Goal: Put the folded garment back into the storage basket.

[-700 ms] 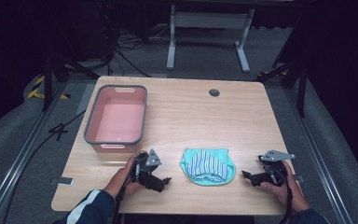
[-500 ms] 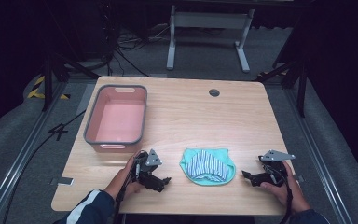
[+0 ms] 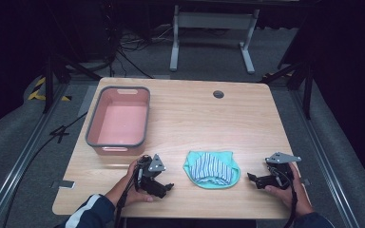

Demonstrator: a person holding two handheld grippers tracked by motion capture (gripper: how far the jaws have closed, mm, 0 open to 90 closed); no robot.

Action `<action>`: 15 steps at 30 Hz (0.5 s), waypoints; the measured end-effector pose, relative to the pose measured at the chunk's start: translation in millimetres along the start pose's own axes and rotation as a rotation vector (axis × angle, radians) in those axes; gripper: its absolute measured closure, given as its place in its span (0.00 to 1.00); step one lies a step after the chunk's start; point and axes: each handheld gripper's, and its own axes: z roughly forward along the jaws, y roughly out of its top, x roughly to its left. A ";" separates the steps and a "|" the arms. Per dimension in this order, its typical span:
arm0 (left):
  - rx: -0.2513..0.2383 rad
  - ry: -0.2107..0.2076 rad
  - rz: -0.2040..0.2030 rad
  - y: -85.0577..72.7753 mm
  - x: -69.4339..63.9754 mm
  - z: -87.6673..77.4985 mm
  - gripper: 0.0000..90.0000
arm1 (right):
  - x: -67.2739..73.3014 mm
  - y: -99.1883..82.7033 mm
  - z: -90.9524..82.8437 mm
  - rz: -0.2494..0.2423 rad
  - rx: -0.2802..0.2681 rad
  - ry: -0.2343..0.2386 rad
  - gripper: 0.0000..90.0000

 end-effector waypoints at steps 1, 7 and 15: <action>-0.001 -0.015 0.000 3.4 -3.8 -0.3 0.15 | 0.0 0.5 -0.5 0.004 0.005 -0.002 0.03; 0.005 -0.024 0.047 11.0 -14.6 0.3 0.22 | 6.2 5.8 -7.3 0.016 -0.031 0.031 0.22; -0.026 0.012 0.008 31.4 -2.1 10.1 0.27 | 25.4 28.6 -4.2 -0.007 -0.069 0.068 0.36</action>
